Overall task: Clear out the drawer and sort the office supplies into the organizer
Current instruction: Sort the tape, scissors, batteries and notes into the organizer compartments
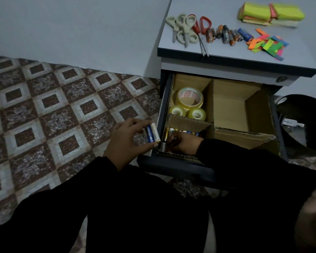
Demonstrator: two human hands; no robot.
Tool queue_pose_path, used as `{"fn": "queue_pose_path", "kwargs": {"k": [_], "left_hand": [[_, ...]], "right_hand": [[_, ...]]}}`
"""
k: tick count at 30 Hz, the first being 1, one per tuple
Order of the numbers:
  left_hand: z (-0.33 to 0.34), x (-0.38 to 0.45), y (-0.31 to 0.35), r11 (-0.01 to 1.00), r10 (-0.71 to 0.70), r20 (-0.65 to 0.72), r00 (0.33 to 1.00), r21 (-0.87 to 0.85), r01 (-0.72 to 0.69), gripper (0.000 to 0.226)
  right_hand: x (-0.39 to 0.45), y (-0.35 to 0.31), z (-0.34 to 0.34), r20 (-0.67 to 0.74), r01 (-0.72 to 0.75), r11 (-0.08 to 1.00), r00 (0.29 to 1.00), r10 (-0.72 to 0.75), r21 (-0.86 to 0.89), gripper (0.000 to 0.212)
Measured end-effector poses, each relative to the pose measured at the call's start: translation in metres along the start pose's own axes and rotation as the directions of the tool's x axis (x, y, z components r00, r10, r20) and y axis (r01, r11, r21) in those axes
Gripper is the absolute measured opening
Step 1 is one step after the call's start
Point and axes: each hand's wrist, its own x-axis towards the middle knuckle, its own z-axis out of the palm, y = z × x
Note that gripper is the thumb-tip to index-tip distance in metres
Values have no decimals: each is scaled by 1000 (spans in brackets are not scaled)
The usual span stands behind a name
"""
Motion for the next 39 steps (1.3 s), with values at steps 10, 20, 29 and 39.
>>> {"fn": "queue_pose_path", "kwargs": {"k": [10, 20, 29, 39], "left_hand": [[11, 21, 12, 972, 62, -5, 998, 228, -59, 60], [20, 25, 19, 932, 108, 38, 993, 344, -114, 64], [5, 23, 3, 985, 20, -64, 998, 172, -9, 62], [7, 9, -6, 997, 39, -82, 996, 74, -33, 55]], "right_hand": [[-27, -22, -27, -94, 38, 785, 995, 26, 619, 19], [-39, -37, -29, -167, 130, 777, 985, -32, 616, 17], [-15, -18, -6, -144, -110, 955, 978, 154, 274, 23], [-7, -12, 3, -165, -171, 975, 975, 146, -145, 25]]}}
